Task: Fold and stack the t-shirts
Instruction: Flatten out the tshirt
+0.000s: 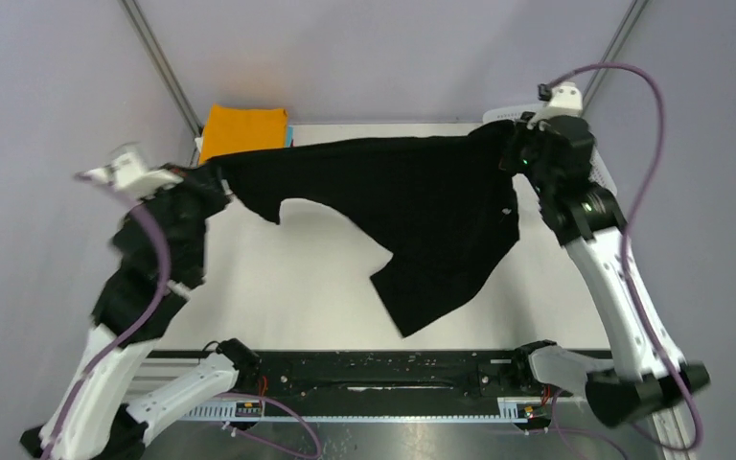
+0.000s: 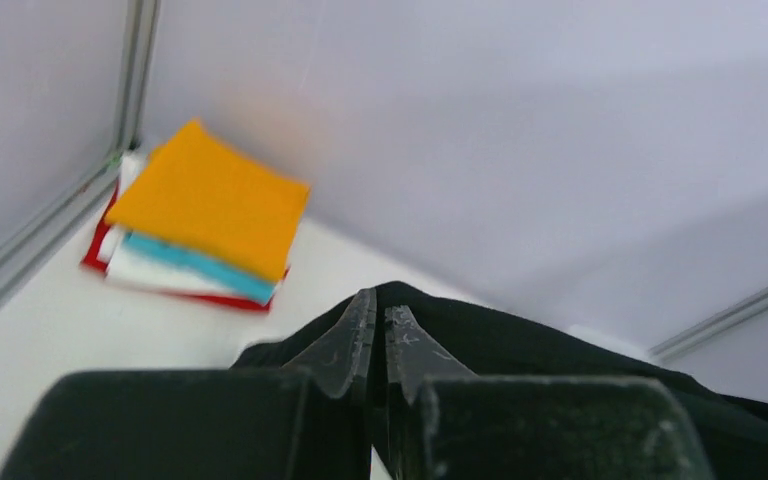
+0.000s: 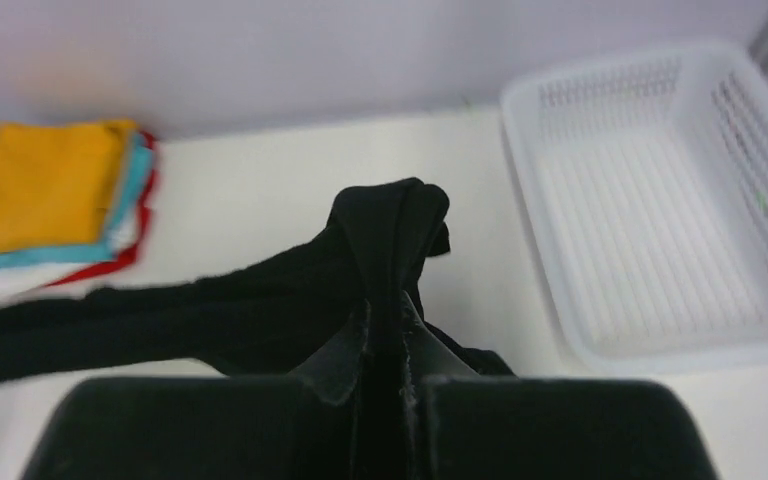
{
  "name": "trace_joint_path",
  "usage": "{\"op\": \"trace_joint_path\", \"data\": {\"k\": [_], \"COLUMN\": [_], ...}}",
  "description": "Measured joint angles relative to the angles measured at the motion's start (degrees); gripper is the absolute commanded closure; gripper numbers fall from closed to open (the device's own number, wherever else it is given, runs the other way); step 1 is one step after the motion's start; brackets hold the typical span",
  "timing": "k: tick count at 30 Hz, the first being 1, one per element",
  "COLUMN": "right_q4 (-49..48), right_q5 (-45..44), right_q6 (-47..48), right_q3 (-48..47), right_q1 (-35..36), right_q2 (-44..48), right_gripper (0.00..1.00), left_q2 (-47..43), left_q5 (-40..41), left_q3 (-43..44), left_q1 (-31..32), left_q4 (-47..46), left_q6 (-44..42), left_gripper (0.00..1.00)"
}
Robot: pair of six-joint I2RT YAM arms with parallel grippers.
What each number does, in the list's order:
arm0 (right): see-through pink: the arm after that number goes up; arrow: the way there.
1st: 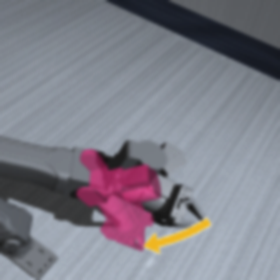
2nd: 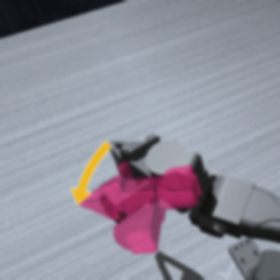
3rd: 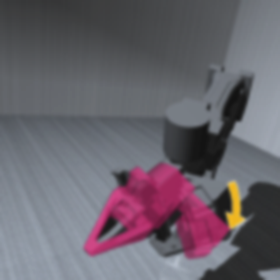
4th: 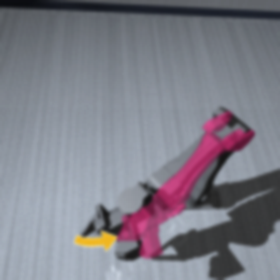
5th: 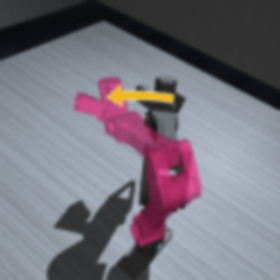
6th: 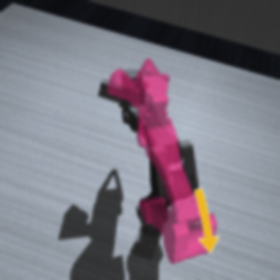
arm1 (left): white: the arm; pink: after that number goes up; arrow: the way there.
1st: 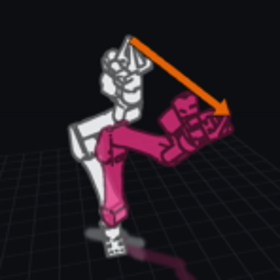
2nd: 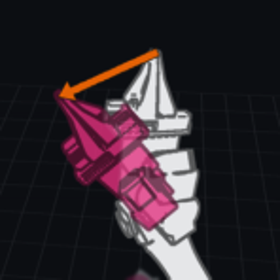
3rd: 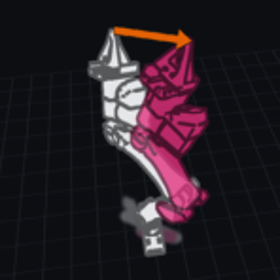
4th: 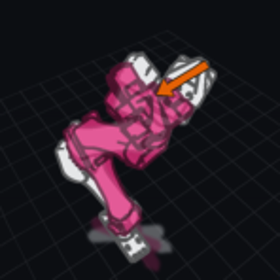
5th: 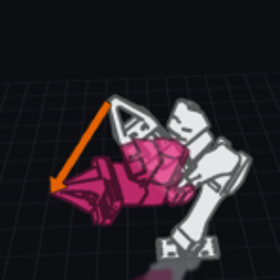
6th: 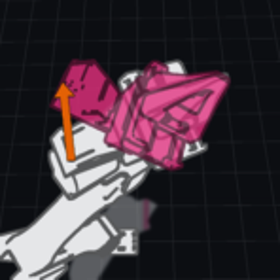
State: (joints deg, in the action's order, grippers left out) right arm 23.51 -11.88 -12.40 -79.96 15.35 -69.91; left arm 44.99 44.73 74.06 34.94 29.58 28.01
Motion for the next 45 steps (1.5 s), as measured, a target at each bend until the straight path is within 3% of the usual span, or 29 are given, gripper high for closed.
{"op": "trace_joint_path", "data": {"k": [9,20,25,29,31,34,36,37,38,40,43,45], "right_q4": [6.9,12.0,11.9,8.2,4.6,-0.4,-3.6,-5.5,-6.8,-8.8,-8.8,-5.6], "right_q5": [14.9,26.6,25.8,22.5,19.6,14.5,12.1,11.4,11.2,11.2,11.4,11.3], "right_q6": [5.3,7.9,8.9,9.4,9.7,9.7,9.4,9.2,9.0,7.9,6.2,5.5], "right_q3": [-11.9,-27.8,-24.9,-16.8,-11.0,-2.7,0.9,2.0,2.7,2.9,-0.8,-7.7], "right_q1": [0.5,0.4,0.4,0.3,0.3,0.2,0.1,0.0,0.0,0.0,0.0,0.0], "right_q2": [19.8,26.6,25.7,23.3,20.5,12.5,4.5,-0.4,-4.7,-15.0,-29.6,-39.1], "right_gripper": [1.0,1.0,1.0,1.0,0.99,0.99,0.92,0.85,0.73,0.48,0.18,0.02], "left_q2": [-9.1,-9.2,-5.5,2.0,7.5,18.0,26.3,31.4,36.3,47.1,61.6,67.9], "left_q5": [-12.6,-21.7,-17.7,-6.3,-1.1,-0.8,-2.4,-3.7,-5.0,-7.7,-10.8,-12.6], "left_q3": [13.8,24.2,24.4,21.0,17.6,12.8,10.4,9.7,9.6,10.8,16.1,19.8], "left_q1": [0.1,0.1,0.1,-0.3,-2.6,-9.7,-14.9,-17.1,-18.7,-21.2,-23.0,-23.3], "left_q4": [-2.4,-1.7,-2.5,-6.2,-8.0,-8.3,-8.6,-8.6,-8.5,-7.7,-3.4,-1.1], "left_q6": [-9.1,-12.1,-13.2,-14.6,-14.5,-11.6,-9.6,-8.6,-8.0,-6.8,-5.5,-4.9], "left_gripper": [1.0,1.0,1.0,1.0,0.98,0.91,0.91,0.89,0.77,0.42,0.08,0.01]}}
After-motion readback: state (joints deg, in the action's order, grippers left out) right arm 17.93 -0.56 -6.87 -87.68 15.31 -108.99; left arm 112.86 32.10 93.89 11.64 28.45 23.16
